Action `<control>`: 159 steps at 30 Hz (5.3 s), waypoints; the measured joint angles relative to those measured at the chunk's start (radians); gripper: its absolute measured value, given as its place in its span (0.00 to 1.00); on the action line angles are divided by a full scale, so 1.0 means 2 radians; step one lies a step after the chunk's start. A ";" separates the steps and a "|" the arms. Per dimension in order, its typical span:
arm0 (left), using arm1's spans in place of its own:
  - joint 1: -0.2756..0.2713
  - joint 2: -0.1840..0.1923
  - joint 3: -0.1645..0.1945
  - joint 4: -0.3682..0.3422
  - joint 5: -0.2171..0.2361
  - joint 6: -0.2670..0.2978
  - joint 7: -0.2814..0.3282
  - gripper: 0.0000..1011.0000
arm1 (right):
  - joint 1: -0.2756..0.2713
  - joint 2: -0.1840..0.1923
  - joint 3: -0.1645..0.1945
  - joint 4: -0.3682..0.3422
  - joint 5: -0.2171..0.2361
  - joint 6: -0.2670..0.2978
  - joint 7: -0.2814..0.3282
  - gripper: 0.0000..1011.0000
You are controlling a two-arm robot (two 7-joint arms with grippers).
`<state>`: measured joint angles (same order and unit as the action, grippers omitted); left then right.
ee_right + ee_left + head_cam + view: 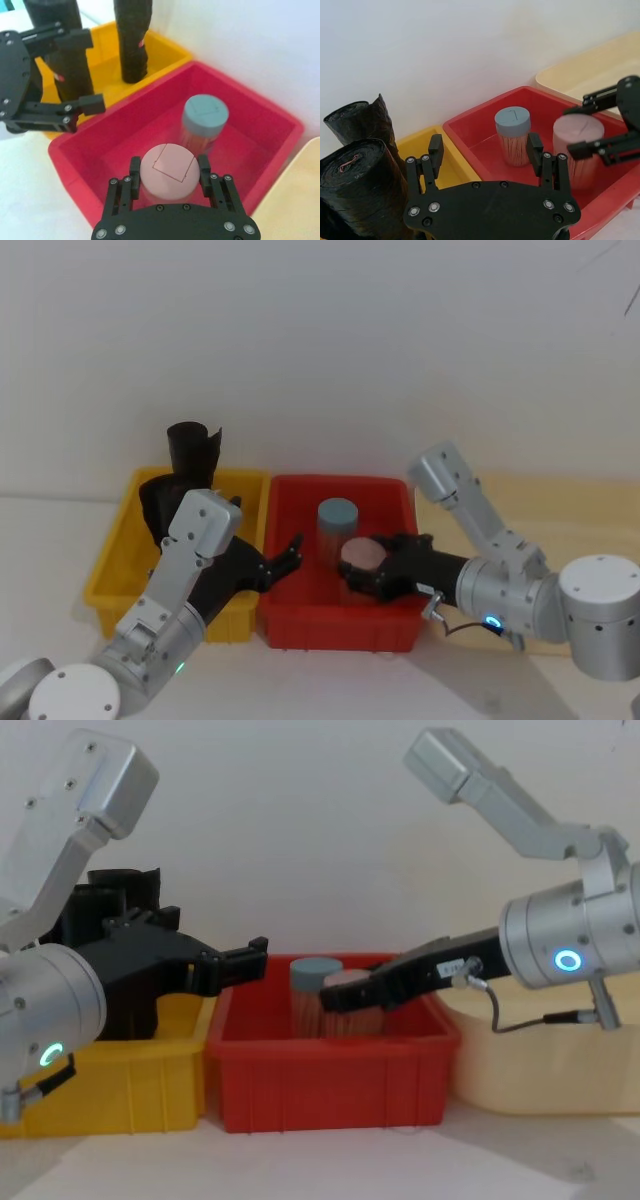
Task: Pick up the garbage bag with the one hand and transfer it to the other hand.
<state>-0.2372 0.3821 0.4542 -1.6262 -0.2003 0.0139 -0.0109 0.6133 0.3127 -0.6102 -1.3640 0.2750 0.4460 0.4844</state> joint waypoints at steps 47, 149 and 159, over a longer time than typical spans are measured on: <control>0.000 0.000 0.000 0.000 0.000 0.000 0.000 0.99 | 0.032 0.067 0.061 -0.015 -0.040 0.032 -0.010 0.71; 0.003 0.041 -0.119 -0.102 -0.101 0.262 -0.023 0.99 | 0.030 0.078 0.042 0.011 -0.058 0.051 0.004 0.99; -0.026 0.025 -0.114 -0.073 -0.114 0.292 -0.035 0.96 | 0.030 0.078 0.042 0.011 -0.058 0.051 0.004 0.99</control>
<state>-0.2883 0.4322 0.2269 -1.7720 -0.4280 0.5977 -0.0802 0.6732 0.4686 -0.5252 -1.3426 0.1582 0.5487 0.4919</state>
